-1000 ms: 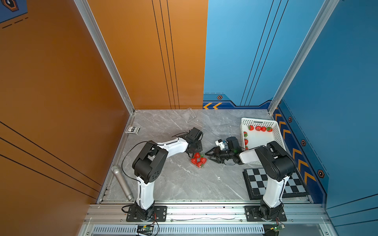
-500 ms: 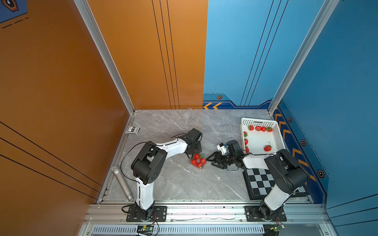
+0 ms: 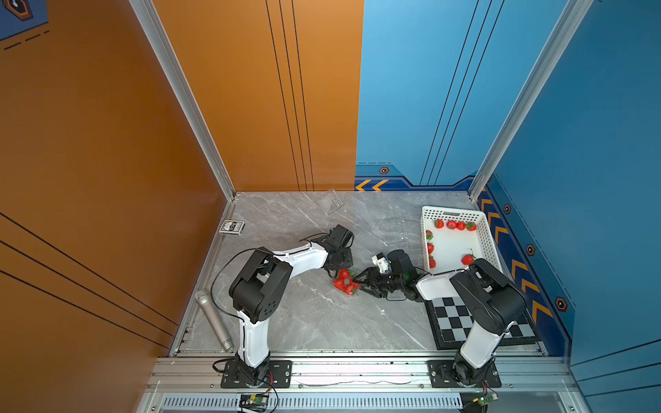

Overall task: Pack strawberries into containers
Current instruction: Close the packing box at the center of the board.

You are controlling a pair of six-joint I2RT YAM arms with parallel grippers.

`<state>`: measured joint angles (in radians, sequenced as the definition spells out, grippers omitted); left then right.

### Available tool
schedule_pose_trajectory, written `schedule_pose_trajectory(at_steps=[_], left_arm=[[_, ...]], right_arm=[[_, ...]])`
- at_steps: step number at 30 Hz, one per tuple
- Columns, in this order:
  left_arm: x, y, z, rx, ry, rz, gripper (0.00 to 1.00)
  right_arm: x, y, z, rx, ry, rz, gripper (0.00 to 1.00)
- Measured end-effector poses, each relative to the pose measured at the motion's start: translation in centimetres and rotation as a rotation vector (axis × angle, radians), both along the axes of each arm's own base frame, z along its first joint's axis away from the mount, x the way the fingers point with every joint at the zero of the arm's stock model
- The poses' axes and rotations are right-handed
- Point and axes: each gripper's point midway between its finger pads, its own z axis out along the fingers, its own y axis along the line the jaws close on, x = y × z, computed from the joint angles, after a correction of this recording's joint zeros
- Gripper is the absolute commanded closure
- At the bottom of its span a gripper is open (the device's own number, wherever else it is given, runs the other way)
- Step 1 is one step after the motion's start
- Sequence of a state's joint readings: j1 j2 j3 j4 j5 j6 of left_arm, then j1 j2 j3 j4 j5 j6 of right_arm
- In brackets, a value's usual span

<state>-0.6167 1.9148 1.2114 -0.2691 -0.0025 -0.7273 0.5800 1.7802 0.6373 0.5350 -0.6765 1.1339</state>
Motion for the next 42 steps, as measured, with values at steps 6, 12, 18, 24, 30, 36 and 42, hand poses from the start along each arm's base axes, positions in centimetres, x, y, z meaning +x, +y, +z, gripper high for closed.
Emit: schedule_pose_trajectory(at_steps=[6,12,18,24,30,36,42], left_arm=[[0.0,0.0,0.0,-0.005,-0.007,0.0,0.65],[-0.1,0.1,0.2,-0.008,-0.011,0.003,0.55],[-0.8,1.5,2.6,-0.015,-0.057,0.022,0.44],[-0.8,3.1,5.1,-0.032,-0.117,0.055,0.44],[-4.2,6.5,1.2,0.039,-0.031,0.078,0.44],[-5.1,8.2,2.0,0.031,-0.062,0.107,0.43],[-5.3,8.4,2.0,0.027,-0.065,0.113,0.43]], right_arm=[[-0.3,-0.1,-0.4,0.002,0.01,-0.011,0.62],[-0.3,0.0,-0.2,0.012,-0.005,-0.009,0.64],[-0.2,0.1,-0.1,0.017,-0.008,-0.01,0.68],[-0.2,0.2,0.1,0.023,-0.013,-0.011,0.7],[0.8,0.9,0.4,0.028,-0.02,-0.01,0.72],[3.2,1.8,0.7,0.026,-0.027,-0.01,0.74],[4.1,2.1,0.7,0.016,-0.036,-0.006,0.68]])
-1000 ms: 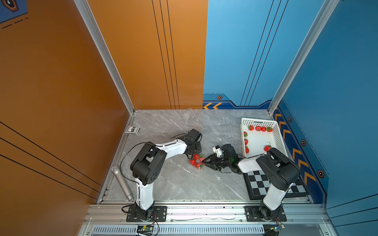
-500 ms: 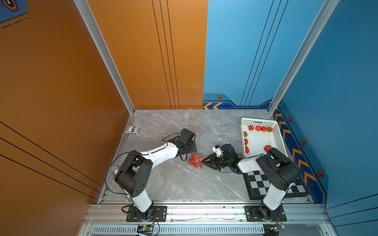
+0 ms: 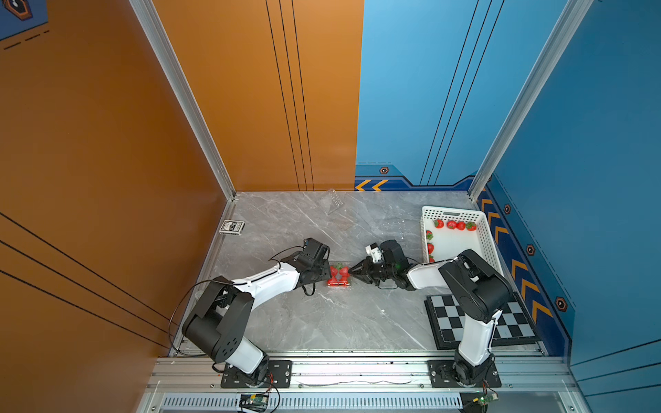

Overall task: Pack strawberries into containers
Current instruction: Close the packing box at the center of the board.

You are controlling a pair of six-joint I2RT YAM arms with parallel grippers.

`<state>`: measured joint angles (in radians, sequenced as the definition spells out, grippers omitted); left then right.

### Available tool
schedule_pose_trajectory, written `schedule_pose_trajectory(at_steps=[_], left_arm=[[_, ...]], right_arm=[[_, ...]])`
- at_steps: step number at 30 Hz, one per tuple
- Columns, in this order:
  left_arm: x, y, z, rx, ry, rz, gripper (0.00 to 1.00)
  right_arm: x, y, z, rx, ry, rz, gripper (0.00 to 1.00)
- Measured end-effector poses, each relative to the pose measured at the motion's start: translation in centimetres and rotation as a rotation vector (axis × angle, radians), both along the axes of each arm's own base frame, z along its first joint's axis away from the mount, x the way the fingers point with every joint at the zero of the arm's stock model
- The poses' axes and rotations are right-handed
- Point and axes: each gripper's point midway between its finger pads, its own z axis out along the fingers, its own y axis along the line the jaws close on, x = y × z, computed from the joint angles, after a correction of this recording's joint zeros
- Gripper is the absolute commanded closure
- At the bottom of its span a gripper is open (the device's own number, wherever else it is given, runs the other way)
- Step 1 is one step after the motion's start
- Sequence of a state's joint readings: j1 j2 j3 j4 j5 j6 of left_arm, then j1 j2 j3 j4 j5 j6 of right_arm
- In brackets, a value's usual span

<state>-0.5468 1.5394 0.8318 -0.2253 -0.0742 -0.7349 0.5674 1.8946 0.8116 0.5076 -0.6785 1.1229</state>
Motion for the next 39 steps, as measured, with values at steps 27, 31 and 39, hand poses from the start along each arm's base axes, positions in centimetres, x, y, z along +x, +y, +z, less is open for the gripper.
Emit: schedule_pose_trajectory(at_steps=[27,31,39], left_arm=[[-0.3,0.4,0.9,-0.035,-0.021,0.039,0.38],[-0.3,0.4,0.9,-0.035,-0.021,0.039,0.38],[-0.3,0.3,0.7,-0.033,-0.019,0.039,0.39]], right_arm=[[-2.6,-1.0,0.5,0.018,0.024,0.041,0.41],[-2.6,-1.0,0.5,0.019,0.024,0.042,0.41],[-3.8,-2.0,0.6,0.032,0.017,0.025,0.43]])
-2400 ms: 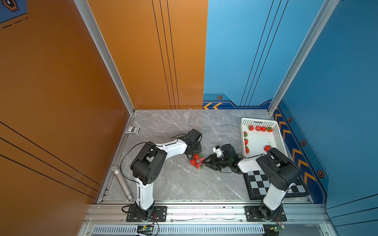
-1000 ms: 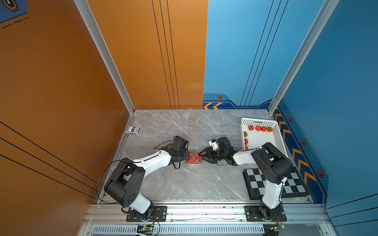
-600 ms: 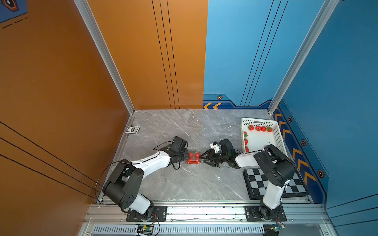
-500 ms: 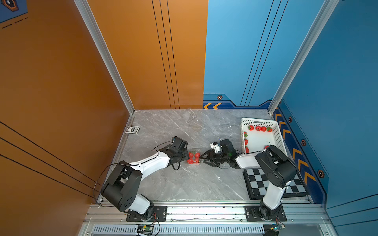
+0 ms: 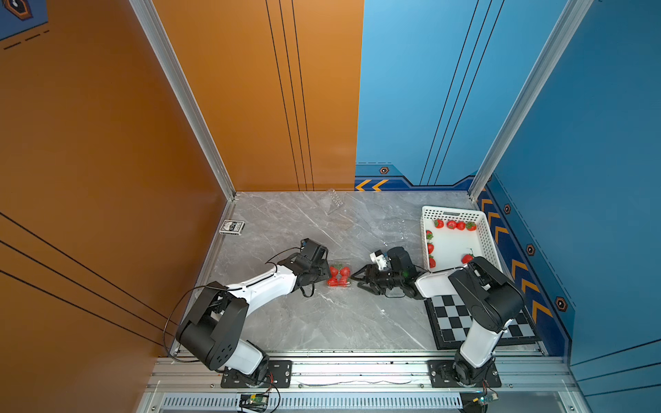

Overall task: Pack strawberries into containers
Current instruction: Close the packing box at the center of the board.

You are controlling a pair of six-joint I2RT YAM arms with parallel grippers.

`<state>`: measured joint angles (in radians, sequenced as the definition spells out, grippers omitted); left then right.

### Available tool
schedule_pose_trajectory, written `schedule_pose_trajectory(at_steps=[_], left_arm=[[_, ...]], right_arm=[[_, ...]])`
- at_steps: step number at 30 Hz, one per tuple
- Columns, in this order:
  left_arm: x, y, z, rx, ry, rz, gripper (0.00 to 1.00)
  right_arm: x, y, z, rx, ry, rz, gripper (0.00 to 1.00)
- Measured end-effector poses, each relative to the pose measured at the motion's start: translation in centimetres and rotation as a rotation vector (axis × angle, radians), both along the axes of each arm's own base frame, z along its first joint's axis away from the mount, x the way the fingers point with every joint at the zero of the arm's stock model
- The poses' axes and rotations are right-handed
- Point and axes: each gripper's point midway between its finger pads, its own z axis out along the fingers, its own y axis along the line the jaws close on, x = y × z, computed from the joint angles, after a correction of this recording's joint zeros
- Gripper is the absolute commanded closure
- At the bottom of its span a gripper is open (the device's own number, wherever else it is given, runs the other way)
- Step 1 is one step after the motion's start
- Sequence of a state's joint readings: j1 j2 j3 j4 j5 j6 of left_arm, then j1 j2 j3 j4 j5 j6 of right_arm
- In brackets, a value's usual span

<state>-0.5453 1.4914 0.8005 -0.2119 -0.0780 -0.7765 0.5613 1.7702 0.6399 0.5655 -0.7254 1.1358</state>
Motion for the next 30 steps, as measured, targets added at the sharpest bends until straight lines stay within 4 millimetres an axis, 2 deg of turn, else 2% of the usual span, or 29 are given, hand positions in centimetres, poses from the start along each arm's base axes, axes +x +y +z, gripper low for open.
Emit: schedule_pose_trajectory(at_steps=[3,6,10,18,24,30], left_arm=[[0.0,0.0,0.0,0.0,0.0,0.0,0.39],[0.0,0.0,0.0,0.0,-0.001,0.0,0.39],[0.1,0.0,0.0,-0.002,-0.002,0.0,0.39],[0.0,0.0,-0.4,0.004,0.007,0.0,0.39],[0.0,-0.1,-0.7,0.006,0.015,-0.003,0.4],[0.0,-0.1,-0.7,0.006,0.015,-0.002,0.39]], right_arm=[[-0.5,-0.6,0.6,0.014,-0.015,-0.019,0.45],[-0.5,-0.7,1.7,0.033,-0.045,-0.032,0.52],[0.0,-0.8,2.8,0.043,-0.076,-0.059,0.7],[0.6,-1.4,2.5,-0.008,-0.089,-0.103,0.85],[0.5,-0.2,1.7,-0.013,-0.073,-0.087,0.9],[0.5,0.5,1.1,-0.01,-0.057,-0.08,0.9]])
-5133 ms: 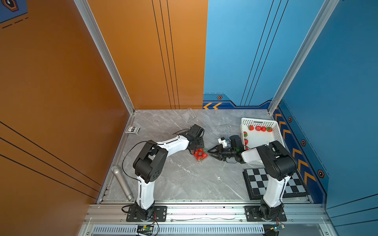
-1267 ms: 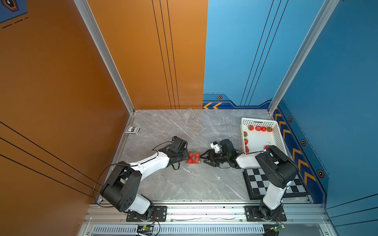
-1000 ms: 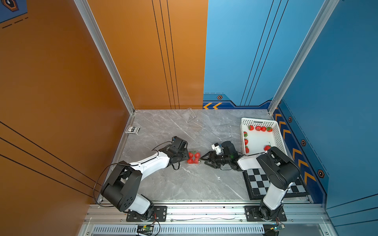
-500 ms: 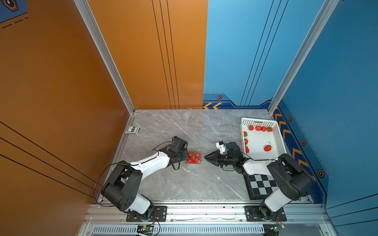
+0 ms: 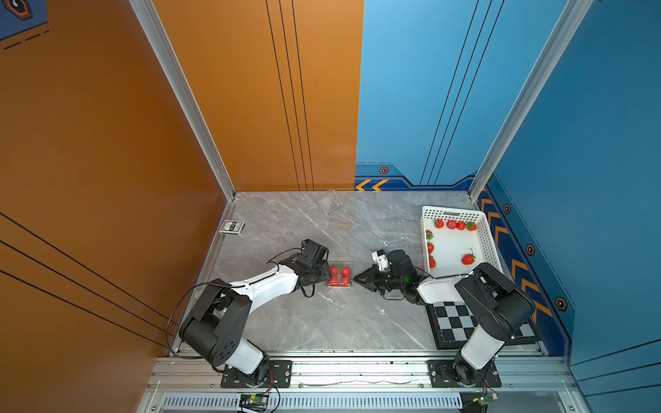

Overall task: Pack strawberries into containers
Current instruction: Close the packing box at the center of the board.

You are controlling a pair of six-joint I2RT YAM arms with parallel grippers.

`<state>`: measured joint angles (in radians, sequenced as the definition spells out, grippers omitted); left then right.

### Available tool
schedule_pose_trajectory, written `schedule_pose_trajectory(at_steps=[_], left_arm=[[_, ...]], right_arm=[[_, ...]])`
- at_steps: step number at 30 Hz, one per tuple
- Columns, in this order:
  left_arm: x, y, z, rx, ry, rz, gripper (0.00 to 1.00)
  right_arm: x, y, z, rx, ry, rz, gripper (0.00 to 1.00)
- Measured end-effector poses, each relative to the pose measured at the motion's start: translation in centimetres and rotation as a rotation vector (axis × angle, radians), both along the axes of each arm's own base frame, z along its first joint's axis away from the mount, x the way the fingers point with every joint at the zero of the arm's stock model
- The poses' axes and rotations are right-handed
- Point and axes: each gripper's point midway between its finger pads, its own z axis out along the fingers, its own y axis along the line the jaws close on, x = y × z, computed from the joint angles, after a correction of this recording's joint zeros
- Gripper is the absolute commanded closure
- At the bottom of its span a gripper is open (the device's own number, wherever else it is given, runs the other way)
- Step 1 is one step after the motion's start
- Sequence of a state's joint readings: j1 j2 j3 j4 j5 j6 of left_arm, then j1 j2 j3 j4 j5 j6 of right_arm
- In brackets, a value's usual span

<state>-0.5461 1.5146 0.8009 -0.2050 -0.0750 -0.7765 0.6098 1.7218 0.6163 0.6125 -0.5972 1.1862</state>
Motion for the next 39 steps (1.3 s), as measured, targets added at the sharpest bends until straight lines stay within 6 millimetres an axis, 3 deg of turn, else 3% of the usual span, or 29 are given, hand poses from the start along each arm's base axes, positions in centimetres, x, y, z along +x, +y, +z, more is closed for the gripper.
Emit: schedule_pose_trajectory(at_steps=[6,17,29,39], left_arm=[[0.0,0.0,0.0,0.0,0.0,0.0,0.39],[0.1,0.1,0.5,-0.009,-0.011,0.008,0.37],[0.1,0.1,0.6,-0.012,-0.012,0.011,0.37],[0.2,0.2,0.6,-0.012,-0.012,0.015,0.37]], right_arm=[[0.1,0.1,0.5,0.011,-0.01,-0.002,0.89],[0.0,-0.1,3.2,0.038,-0.065,0.001,0.88],[-2.4,-1.9,2.7,-0.015,-0.035,-0.004,0.89],[-4.0,-1.0,1.8,-0.035,-0.012,0.04,0.9]])
